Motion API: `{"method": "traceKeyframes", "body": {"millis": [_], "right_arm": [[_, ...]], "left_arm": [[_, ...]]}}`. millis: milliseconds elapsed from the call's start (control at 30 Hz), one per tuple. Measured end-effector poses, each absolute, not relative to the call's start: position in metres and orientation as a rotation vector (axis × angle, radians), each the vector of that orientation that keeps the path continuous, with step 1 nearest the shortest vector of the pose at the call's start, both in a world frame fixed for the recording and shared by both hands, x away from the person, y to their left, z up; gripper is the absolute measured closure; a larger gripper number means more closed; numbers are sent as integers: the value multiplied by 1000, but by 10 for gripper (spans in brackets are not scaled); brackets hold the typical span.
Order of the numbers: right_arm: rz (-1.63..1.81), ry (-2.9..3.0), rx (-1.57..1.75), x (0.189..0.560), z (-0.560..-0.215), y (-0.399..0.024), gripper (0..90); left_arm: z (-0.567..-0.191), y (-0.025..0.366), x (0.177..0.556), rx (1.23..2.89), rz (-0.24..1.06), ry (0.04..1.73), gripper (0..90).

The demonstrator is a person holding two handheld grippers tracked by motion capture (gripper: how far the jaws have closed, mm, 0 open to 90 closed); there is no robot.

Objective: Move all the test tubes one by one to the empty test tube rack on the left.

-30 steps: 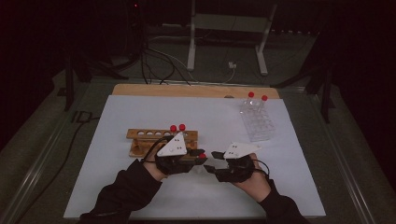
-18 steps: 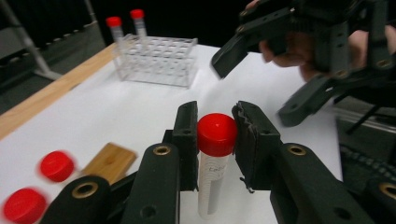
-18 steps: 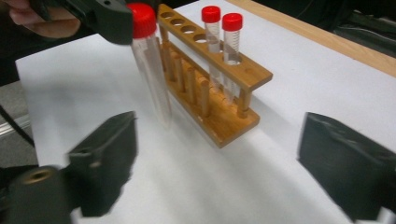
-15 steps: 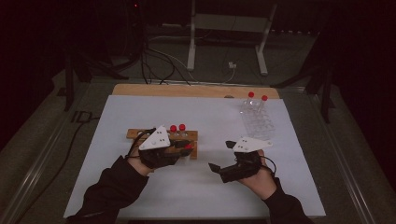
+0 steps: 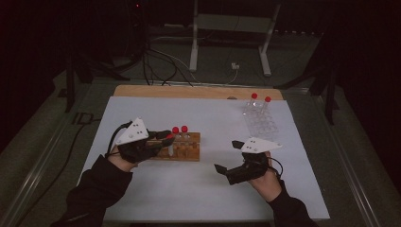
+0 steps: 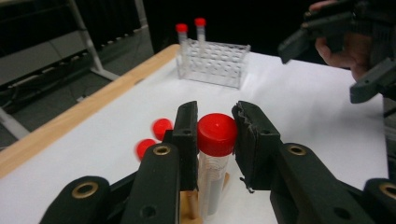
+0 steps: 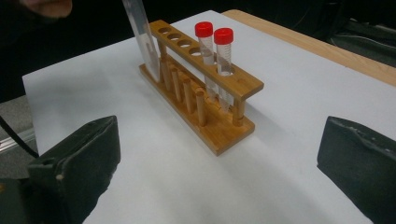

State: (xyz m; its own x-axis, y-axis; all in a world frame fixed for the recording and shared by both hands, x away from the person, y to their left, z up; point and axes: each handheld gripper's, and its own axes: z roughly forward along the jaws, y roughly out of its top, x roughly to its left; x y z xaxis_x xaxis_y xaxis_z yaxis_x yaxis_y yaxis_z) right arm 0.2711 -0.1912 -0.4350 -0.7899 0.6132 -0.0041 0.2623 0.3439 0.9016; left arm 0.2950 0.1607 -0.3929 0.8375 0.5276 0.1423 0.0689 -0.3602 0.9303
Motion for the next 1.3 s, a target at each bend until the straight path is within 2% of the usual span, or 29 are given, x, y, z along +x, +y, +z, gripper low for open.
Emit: {"method": "traceKeyframes", "body": {"millis": [600,1300], "right_arm": [[1432,2272,766,272,-434,-194,0],[1430,2279,756,271,-435,-196,0]], "left_arm": [[-391,171,327,1769,618,572,720],[-434,160,352,1810,574,658,719]]}}
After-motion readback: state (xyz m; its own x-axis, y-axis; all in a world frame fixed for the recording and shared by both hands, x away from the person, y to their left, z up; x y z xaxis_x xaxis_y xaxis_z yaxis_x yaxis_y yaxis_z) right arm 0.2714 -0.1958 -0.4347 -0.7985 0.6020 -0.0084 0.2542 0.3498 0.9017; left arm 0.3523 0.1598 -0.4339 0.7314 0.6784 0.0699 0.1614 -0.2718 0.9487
